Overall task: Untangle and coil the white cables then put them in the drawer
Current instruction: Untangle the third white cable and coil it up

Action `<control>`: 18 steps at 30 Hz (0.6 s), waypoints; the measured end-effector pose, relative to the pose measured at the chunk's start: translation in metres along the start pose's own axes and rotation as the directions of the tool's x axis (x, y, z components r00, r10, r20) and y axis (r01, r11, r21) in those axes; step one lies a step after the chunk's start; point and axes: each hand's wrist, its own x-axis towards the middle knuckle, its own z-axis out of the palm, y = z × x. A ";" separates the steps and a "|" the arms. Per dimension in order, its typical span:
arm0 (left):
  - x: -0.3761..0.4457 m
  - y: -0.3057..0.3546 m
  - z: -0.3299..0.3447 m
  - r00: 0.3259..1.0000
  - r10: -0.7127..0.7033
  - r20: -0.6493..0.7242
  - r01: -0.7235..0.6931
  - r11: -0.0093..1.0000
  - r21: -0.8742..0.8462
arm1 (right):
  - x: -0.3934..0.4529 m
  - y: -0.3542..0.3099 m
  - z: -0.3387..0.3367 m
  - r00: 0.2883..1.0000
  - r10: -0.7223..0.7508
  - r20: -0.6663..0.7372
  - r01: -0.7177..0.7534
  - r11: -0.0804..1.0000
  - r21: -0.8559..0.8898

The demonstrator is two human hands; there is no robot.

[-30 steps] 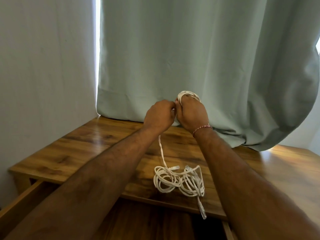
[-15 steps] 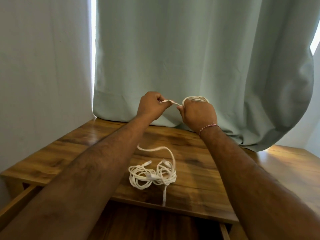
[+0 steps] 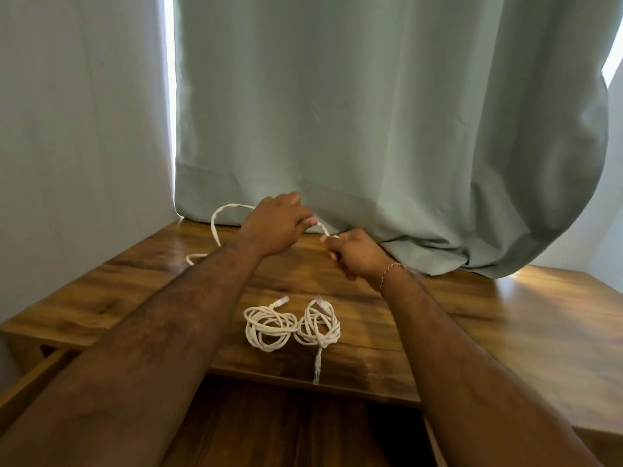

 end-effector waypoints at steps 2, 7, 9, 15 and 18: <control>-0.015 0.000 0.009 0.997 0.067 -0.025 -0.066 0.997 0.032 | -0.010 0.015 0.009 0.992 -0.043 0.122 0.017 0.978 0.208; -0.026 0.009 0.018 0.989 0.117 -0.086 -0.114 0.993 0.044 | -0.019 0.035 0.019 0.956 -0.215 0.198 -0.006 0.662 0.749; -0.020 0.019 0.019 0.987 0.081 -0.137 -0.077 0.996 0.036 | -0.021 0.031 0.027 0.946 -0.300 0.121 0.041 0.481 0.876; -0.003 0.055 0.018 0.991 0.104 -0.083 -0.099 0.993 0.059 | -0.020 0.006 0.036 0.940 -0.282 -0.189 0.182 -0.051 0.982; -0.008 0.059 0.022 0.995 0.097 -0.013 -0.096 0.991 0.094 | -0.019 0.001 0.028 0.942 -0.149 -0.301 0.275 -0.171 0.946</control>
